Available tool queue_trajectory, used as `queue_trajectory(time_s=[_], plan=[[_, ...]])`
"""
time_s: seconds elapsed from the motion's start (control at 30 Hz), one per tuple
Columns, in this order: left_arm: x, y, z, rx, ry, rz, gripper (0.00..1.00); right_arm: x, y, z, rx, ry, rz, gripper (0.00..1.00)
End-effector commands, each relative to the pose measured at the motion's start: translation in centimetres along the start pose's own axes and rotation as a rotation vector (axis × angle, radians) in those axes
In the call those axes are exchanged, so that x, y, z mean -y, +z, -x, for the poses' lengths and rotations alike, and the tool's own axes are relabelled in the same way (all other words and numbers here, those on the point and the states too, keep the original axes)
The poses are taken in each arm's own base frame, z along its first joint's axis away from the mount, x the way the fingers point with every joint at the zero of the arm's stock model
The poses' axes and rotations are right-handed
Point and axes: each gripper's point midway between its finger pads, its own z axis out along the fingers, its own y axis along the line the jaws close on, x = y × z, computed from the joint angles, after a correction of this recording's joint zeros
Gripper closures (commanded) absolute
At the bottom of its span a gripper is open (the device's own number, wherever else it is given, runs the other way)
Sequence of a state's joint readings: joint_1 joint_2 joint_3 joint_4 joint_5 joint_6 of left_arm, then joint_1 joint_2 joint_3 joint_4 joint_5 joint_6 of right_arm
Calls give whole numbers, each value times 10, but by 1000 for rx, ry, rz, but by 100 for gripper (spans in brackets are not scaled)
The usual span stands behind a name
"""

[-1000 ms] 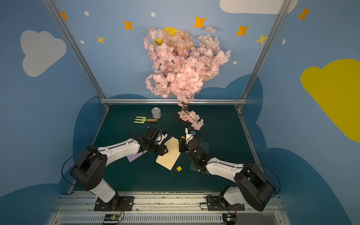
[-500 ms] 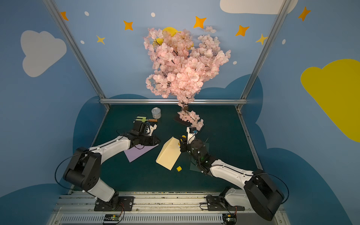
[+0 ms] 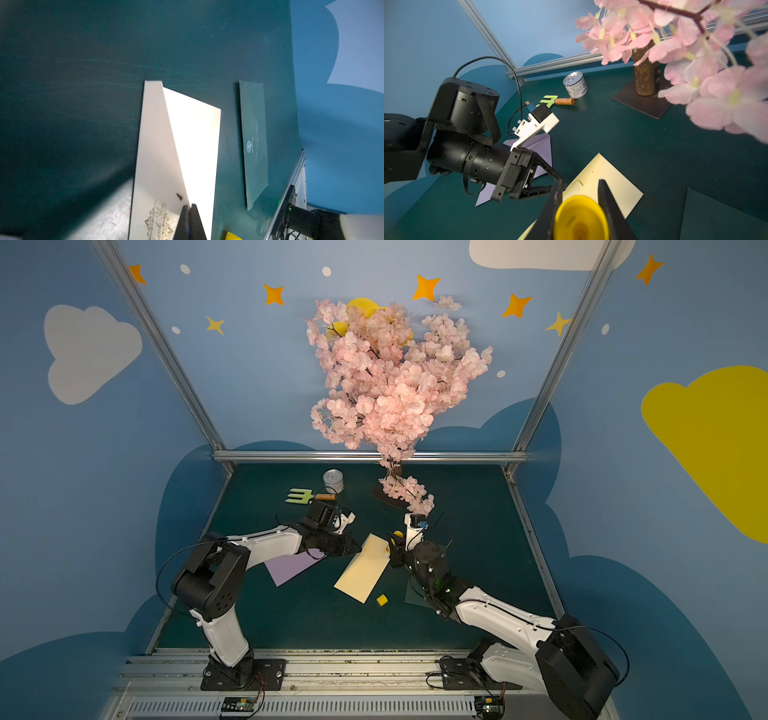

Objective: Seal the envelope with a glue stick
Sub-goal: Seal the envelope at the center of the board.

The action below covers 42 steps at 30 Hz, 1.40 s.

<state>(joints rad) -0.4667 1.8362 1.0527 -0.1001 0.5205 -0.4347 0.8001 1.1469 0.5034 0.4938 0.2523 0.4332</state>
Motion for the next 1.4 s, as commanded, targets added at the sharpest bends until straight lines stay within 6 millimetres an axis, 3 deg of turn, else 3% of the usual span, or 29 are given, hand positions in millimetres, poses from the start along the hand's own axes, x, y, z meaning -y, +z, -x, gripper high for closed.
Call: queue_trajectory(time_s=[0.0, 0.4, 0.53, 0.67, 1.03, 1.37], plan=[[-1, 11, -5, -26, -5, 9, 96, 5, -4, 2, 8, -8, -21, 100], [-12, 37, -31, -105, -99, 20, 97, 12, -9, 0, 12, -4, -40, 100], [-30, 41, -45, -151, -162, 98, 97, 14, -11, 1, 18, -3, -43, 100], [-48, 36, -56, -178, -184, 202, 97, 15, -13, 1, 19, -4, -47, 100], [-65, 15, -64, -173, -159, 338, 97, 14, -9, 0, 17, 5, -36, 100], [-62, 14, -80, -199, -132, 360, 97, 14, -6, -4, 4, 7, -40, 100]])
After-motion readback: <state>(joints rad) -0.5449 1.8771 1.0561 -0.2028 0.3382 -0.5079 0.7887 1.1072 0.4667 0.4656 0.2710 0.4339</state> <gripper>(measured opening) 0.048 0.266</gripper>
